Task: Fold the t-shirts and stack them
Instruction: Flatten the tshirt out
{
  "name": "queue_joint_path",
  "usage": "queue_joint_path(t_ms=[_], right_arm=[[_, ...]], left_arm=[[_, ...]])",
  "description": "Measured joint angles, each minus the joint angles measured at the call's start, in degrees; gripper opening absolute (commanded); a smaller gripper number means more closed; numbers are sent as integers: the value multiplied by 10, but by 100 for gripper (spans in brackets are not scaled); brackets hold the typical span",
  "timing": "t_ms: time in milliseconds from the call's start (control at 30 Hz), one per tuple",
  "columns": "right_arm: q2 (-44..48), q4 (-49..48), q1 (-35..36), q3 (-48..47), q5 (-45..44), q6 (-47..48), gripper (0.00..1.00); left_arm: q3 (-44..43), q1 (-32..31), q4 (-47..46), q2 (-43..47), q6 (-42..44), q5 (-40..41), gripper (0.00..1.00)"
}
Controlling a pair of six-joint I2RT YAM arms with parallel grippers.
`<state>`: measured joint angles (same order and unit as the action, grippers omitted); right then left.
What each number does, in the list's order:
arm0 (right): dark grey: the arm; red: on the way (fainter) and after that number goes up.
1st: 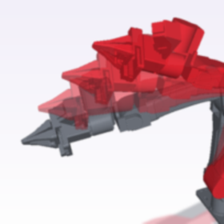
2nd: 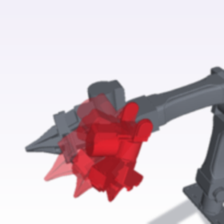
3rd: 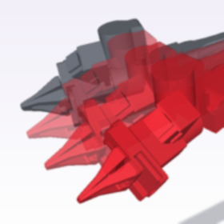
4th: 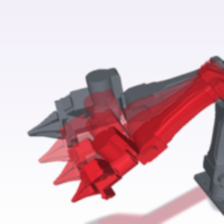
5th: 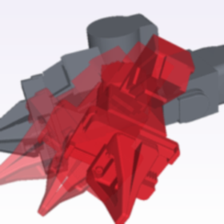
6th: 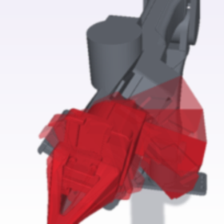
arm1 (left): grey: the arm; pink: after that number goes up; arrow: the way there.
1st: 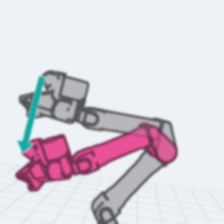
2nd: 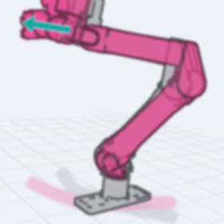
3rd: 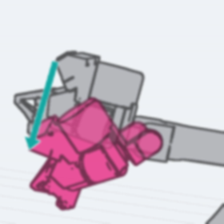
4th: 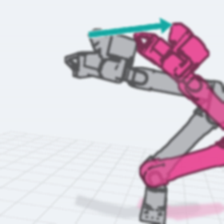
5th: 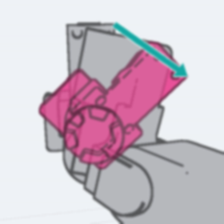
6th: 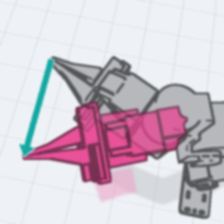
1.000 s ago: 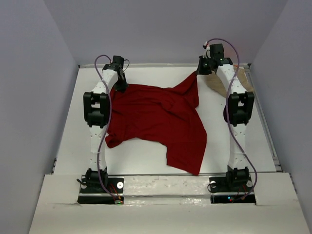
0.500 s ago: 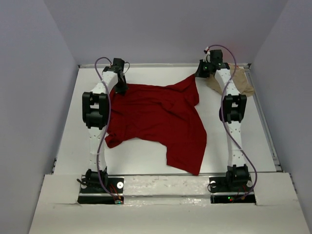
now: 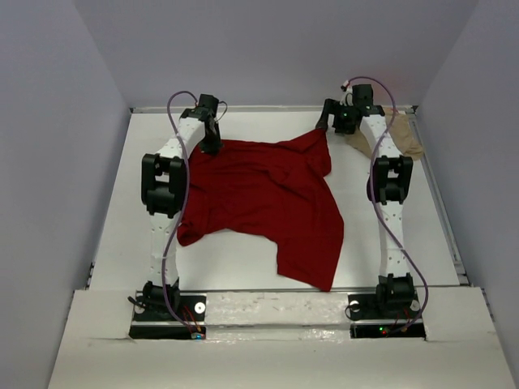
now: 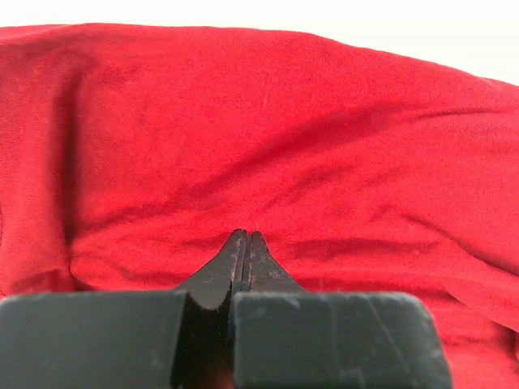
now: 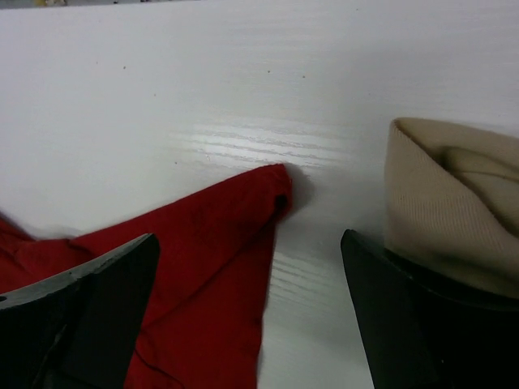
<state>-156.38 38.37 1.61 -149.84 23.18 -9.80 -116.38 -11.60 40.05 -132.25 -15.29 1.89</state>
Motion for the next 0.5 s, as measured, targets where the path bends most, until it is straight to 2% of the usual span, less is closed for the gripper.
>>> queue_joint_path(t_ms=[133, 200, 233, 267, 300, 333, 433, 500], right_arm=[[21, 2, 3, 17, -16, 12, 98], [54, 2, 4, 44, -28, 15, 78], [78, 3, 6, 67, -35, 16, 64], [111, 4, 7, 99, -45, 14, 29], [139, 2, 10, 125, -50, 19, 6], [169, 0, 14, 152, -54, 19, 0], [289, -28, 47, 266, -78, 16, 0], [337, -33, 69, 316, -74, 14, 0]], left_arm=[[1, -5, -1, 1, 0, 2, 0], [6, -7, -3, 4, 0, 4, 0], [12, -8, -6, 9, 0, 6, 0], [21, -9, -9, 17, 0, 8, 0], [26, -9, -9, 23, 0, 10, 0], [32, -10, -11, 30, 0, 10, 0], [63, -12, -17, 63, 0, 12, 0], [90, -14, -26, 86, 0, 11, 0]])
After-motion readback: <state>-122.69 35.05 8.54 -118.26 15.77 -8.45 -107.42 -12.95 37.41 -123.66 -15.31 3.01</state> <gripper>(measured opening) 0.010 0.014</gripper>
